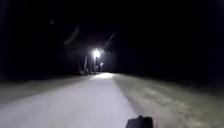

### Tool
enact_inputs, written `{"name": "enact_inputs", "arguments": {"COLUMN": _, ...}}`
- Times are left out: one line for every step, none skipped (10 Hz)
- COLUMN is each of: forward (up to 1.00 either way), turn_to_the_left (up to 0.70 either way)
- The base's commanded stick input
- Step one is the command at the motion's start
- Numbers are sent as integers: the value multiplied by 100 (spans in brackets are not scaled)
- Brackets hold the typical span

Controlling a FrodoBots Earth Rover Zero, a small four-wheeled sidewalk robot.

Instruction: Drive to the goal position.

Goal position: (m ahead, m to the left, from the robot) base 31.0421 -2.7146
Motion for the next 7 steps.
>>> {"name": "enact_inputs", "arguments": {"forward": 100, "turn_to_the_left": 0}}
{"name": "enact_inputs", "arguments": {"forward": 100, "turn_to_the_left": 0}}
{"name": "enact_inputs", "arguments": {"forward": 100, "turn_to_the_left": 0}}
{"name": "enact_inputs", "arguments": {"forward": 100, "turn_to_the_left": 0}}
{"name": "enact_inputs", "arguments": {"forward": 100, "turn_to_the_left": 0}}
{"name": "enact_inputs", "arguments": {"forward": 100, "turn_to_the_left": 0}}
{"name": "enact_inputs", "arguments": {"forward": 100, "turn_to_the_left": 0}}
